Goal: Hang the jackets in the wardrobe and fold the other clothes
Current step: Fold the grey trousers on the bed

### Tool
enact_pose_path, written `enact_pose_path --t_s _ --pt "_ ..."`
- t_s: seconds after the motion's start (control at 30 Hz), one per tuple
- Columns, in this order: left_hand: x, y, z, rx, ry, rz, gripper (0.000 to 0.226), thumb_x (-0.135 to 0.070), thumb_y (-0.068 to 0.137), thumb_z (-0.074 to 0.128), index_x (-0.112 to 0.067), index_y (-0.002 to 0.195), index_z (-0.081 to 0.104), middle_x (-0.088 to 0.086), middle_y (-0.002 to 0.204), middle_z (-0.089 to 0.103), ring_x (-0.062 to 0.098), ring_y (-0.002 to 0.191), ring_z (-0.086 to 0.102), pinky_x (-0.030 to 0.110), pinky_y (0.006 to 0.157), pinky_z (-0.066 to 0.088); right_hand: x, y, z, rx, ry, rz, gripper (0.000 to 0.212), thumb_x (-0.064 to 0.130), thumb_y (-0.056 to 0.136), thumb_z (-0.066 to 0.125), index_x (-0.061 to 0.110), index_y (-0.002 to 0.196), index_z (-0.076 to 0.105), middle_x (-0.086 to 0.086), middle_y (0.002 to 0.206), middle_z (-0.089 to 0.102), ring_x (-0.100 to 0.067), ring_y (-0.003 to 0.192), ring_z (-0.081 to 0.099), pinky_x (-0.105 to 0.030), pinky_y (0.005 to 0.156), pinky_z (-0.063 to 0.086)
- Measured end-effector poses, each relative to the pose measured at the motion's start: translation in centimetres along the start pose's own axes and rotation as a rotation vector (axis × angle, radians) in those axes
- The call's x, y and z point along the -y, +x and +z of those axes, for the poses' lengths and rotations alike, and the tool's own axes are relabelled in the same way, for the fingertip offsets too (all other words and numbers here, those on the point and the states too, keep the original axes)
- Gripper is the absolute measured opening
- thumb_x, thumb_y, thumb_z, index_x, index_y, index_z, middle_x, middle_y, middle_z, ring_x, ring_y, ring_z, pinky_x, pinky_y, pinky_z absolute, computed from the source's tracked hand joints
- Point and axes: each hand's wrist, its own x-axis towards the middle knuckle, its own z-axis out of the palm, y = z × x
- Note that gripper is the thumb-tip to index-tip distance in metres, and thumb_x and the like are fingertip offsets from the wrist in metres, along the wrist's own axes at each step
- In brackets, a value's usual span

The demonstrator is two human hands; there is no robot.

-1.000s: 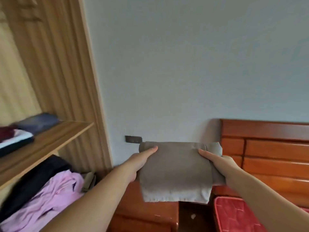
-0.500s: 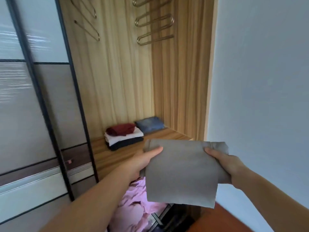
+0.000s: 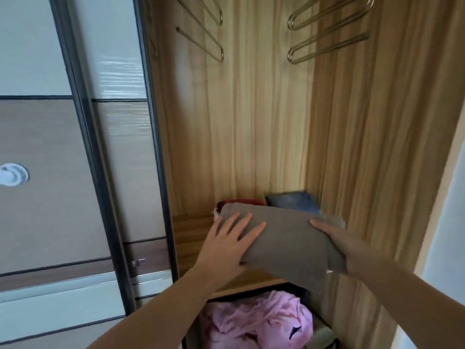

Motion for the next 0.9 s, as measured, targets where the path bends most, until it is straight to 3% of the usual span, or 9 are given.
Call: enact_pose_path --t_s 0.1,0.2,0.33,0.43,0.6,0.63,0.73,0.83,0.9 --pt "2.4 2.9 3.0 -0.03 0.017 -0.015 0.11 -0.047 0.061 0.084 -0.032 0.15 0.021 0.002 0.144 0.048 0.026 0.128 0.049 0.049 0.102 0.044 0.5 4.9 1.3 0.035 -0.025 -0.014 0.075 0.04 0.056 0.086 0.007 0.119 0.062 -0.023 0.108 0.068 -0.038 0.102 0.064 -0.053 0.094 0.051" --pt "5.2 6.2 6.2 -0.013 -0.086 -0.003 0.087 -0.031 0.069 0.08 -0.025 0.145 0.04 0.004 0.13 0.06 0.028 0.111 0.06 0.043 0.083 0.053 1.6 10.3 1.9 0.076 -0.127 -0.036 0.087 0.045 0.044 0.087 0.008 0.119 0.063 -0.024 0.11 0.068 -0.041 0.102 0.064 -0.053 0.087 0.054" --pt "8.9 10.5 9.5 0.109 -0.148 -0.036 0.06 -0.023 0.086 0.064 -0.022 0.143 0.045 0.006 0.133 0.057 0.031 0.119 0.054 0.046 0.087 0.051 3.9 17.1 3.4 0.173 -0.312 0.005 0.068 0.051 0.067 0.078 0.004 0.114 0.067 -0.021 0.105 0.071 -0.037 0.099 0.067 -0.049 0.093 0.052" --pt "12.6 13.9 11.5 0.105 -0.056 -0.094 0.062 -0.027 0.09 0.057 -0.026 0.149 0.035 0.002 0.142 0.049 0.026 0.126 0.046 0.041 0.089 0.048 6.5 21.7 5.5 0.216 -0.312 0.031 0.052 0.044 0.078 0.075 0.004 0.111 0.069 -0.018 0.097 0.074 -0.031 0.088 0.071 -0.038 0.07 0.056" --pt "18.2 19.2 14.1 0.029 0.042 -0.228 0.065 -0.015 0.085 0.06 -0.028 0.146 0.041 0.005 0.139 0.05 0.028 0.124 0.047 0.039 0.079 0.048 10.9 29.9 10.0 0.213 -0.243 -0.137 0.058 0.041 0.065 0.084 0.011 0.108 0.058 -0.01 0.103 0.067 -0.026 0.086 0.067 -0.031 0.054 0.056" --pt "19.0 20.1 14.8 0.023 0.077 -0.252 0.066 -0.014 0.082 0.062 -0.028 0.144 0.043 0.005 0.137 0.051 0.029 0.124 0.048 0.04 0.078 0.05 11.3 31.8 11.0 0.194 -0.224 -0.208 0.064 0.041 0.064 0.085 0.011 0.113 0.055 -0.007 0.106 0.064 -0.023 0.085 0.066 -0.03 0.053 0.055" --pt "20.8 22.6 18.2 0.014 0.138 -0.3 0.068 -0.011 0.071 0.069 -0.026 0.135 0.055 0.007 0.125 0.059 0.033 0.112 0.056 0.044 0.074 0.05 10.8 38.1 13.0 0.089 -0.209 -0.411 0.09 0.042 0.067 0.085 0.015 0.14 0.04 -0.008 0.13 0.054 -0.023 0.102 0.06 -0.037 0.08 0.055" --pt "21.3 23.5 23.7 0.041 0.193 -0.356 0.079 -0.012 0.062 0.075 -0.029 0.136 0.054 0.007 0.123 0.06 0.032 0.106 0.058 0.04 0.071 0.046 7.9 43.5 14.1 0.07 -0.197 -0.535 0.085 0.041 0.069 0.084 0.022 0.141 0.041 -0.003 0.133 0.052 -0.012 0.099 0.056 -0.018 0.069 0.05" --pt "20.3 21.6 26.6 0.105 0.18 -0.365 0.087 -0.011 0.057 0.078 -0.03 0.138 0.052 0.009 0.125 0.059 0.033 0.105 0.058 0.041 0.071 0.047 4.4 44.8 14.2 0.119 -0.212 -0.497 0.088 0.042 0.071 0.082 0.03 0.144 0.036 0.001 0.138 0.046 -0.009 0.101 0.051 -0.017 0.072 0.049"
